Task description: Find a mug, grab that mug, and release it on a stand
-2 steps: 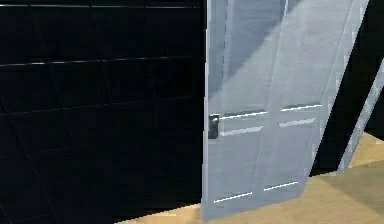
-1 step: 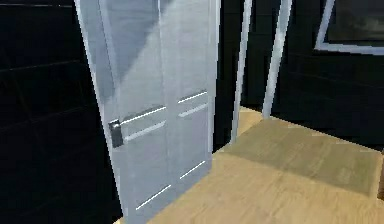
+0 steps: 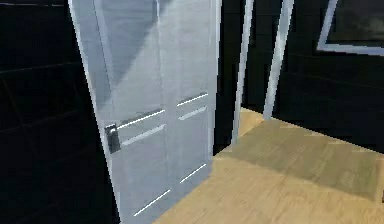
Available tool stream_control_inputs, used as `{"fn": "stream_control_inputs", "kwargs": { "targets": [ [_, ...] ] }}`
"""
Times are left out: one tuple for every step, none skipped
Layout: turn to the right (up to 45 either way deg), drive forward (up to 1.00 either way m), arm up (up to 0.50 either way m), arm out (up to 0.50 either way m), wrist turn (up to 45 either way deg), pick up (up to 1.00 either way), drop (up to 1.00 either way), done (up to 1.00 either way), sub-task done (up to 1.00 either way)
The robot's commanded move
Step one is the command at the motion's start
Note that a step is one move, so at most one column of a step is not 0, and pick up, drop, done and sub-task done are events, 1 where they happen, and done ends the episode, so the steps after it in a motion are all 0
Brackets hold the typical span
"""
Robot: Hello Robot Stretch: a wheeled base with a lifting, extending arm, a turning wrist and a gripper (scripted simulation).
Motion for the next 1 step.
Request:
{"fn": "stream_control_inputs", "kwargs": {
  "targets": [
    [33.0,0.00,0.00,0.00,0.0,0.00,0.00,0.00,0.00]
  ]
}}
